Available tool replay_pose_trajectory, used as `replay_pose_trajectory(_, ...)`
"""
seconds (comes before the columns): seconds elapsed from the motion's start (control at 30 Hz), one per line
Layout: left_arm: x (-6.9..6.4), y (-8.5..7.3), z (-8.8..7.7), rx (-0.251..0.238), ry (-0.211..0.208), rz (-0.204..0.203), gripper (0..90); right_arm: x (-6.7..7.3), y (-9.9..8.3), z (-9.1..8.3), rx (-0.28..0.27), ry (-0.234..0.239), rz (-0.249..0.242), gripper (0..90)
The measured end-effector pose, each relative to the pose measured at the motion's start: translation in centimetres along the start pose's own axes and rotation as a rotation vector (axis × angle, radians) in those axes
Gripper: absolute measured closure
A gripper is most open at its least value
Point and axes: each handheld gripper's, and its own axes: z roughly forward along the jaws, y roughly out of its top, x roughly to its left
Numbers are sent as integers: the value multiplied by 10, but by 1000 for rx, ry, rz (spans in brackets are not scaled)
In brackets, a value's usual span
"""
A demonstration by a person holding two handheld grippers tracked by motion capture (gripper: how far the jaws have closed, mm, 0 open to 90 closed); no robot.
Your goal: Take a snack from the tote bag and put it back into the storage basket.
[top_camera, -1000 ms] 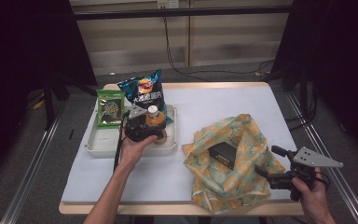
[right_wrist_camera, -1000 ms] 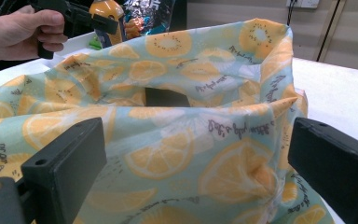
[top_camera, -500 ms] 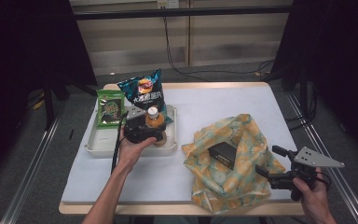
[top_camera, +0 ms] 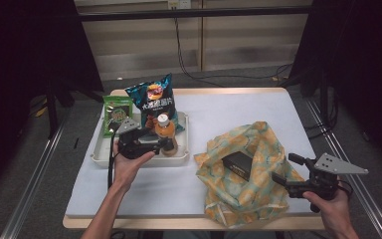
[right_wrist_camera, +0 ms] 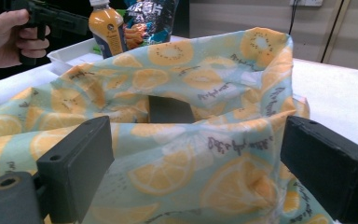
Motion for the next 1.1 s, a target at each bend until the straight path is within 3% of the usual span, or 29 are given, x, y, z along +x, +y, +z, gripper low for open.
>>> replay_pose_trajectory(0.03, -1, -1, -3, 0, 9, -1, 149, 0, 1, 0, 4, 2, -1, 98)
replay_pose_trajectory(0.17, -7, -6, -17, 0, -31, 26, 224, 2, 4, 0, 7, -8, -3, 100)
replay_pose_trajectory(0.3, -23, -10, -25, -1, -112, 53, 335, 4, 10, 0, 17, 9, -13, 213)
replay_pose_trajectory(0.47, -45, -15, -25, 16, -200, 94, 376, 13, 16, 4, 35, 24, -41, 279)
replay_pose_trajectory(0.57, -56, -14, -20, 15, -253, 111, 387, 14, 16, 8, 56, 24, -42, 291)
replay_pose_trajectory(0.8, -75, -10, -1, 34, -326, 135, 483, 11, 31, 17, 48, 43, -45, 359)
replay_pose_trajectory(1.1, -100, -2, 33, 59, -396, 166, 462, 11, 27, 51, 131, 115, -50, 483)
